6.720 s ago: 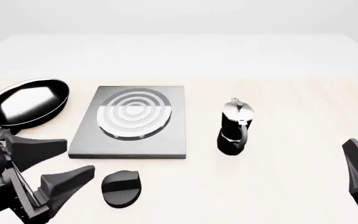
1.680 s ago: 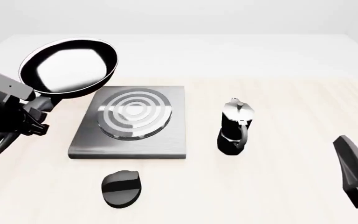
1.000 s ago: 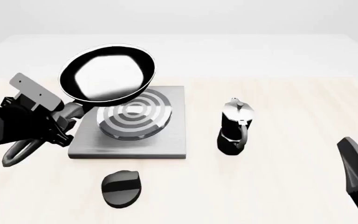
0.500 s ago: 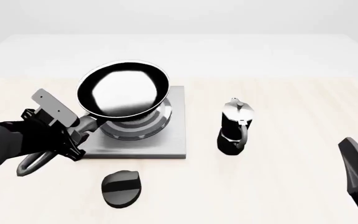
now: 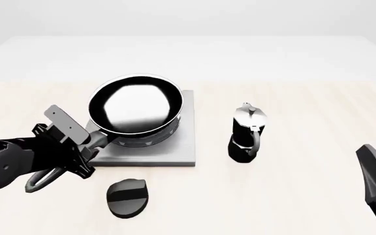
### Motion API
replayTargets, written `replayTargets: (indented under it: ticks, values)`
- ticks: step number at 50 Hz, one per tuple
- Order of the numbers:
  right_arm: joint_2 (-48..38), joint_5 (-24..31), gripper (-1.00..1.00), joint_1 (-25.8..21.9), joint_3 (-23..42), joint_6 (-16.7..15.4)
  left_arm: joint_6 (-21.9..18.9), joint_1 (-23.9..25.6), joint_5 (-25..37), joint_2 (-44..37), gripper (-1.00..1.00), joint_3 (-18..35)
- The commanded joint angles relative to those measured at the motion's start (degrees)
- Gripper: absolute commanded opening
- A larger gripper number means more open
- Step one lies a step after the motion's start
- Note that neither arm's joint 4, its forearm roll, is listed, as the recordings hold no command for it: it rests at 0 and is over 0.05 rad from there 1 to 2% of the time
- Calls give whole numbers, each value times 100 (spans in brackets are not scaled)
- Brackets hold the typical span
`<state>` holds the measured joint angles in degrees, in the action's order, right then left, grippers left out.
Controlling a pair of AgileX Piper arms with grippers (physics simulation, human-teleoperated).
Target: Turn on the stove and put the frying pan on it.
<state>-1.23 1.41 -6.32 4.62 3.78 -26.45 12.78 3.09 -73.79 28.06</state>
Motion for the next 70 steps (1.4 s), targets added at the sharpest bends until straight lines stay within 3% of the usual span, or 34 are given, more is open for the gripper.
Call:
replayTargets:
  ticks: [1, 49, 50, 61, 70]
  values:
    - [10, 16, 100, 4, 12, 3, -40, 33, -227, -54, -100, -4]
    - [63, 36, 100, 25, -34, 4, -31, 91, -616, -389, -100, -229]
    - [66, 31, 100, 30, -40, 11, -25, 77, -574, -369, 100, -193]
    - [78, 72, 100, 33, -1, 14, -1, 86, -527, -271, 100, -158]
    - [106, 124, 100, 54, 43, 5, 83, 133, -74, 163, 100, 115]
